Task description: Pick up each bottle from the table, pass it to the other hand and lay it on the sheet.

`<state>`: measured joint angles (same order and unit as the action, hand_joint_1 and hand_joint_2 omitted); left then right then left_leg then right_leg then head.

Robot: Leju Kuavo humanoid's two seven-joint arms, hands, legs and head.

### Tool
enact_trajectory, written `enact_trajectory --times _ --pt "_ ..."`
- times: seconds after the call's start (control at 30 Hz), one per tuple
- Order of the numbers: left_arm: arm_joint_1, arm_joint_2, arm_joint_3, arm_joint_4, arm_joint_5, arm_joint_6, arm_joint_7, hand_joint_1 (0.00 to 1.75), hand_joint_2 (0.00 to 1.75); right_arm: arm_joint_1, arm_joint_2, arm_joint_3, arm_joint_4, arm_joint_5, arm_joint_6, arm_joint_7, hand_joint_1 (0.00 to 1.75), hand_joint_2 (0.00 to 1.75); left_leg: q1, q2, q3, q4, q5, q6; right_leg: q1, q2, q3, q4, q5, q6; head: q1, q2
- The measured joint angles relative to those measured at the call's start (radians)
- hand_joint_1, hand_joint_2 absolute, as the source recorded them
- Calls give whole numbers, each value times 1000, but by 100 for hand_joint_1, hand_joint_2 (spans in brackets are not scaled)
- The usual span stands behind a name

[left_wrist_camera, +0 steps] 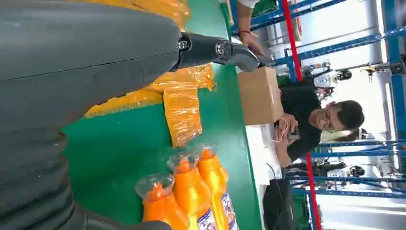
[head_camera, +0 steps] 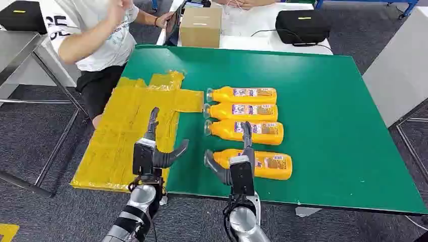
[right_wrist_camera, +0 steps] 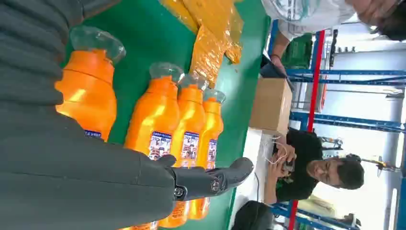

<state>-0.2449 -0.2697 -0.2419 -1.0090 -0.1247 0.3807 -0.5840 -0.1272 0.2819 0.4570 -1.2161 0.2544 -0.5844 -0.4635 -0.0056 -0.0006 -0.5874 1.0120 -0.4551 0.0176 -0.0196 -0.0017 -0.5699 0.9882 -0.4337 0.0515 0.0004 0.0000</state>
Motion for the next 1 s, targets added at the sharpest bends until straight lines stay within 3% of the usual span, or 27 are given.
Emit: enact_trajectory --times 0.9,1.0 --pt "0 0 5 0 -21 27 -2 0 175 0 -2 -13 4 73 -31 27 0 175 0 0 0 0 0 0 0 0 0 0 0 0 0 0" --pt "1 0 13 -1 -32 31 0 0 175 2 -23 -16 40 311 -88 126 0 175 0 0 0 0 0 0 0 0 0 0 0 0 0 0"
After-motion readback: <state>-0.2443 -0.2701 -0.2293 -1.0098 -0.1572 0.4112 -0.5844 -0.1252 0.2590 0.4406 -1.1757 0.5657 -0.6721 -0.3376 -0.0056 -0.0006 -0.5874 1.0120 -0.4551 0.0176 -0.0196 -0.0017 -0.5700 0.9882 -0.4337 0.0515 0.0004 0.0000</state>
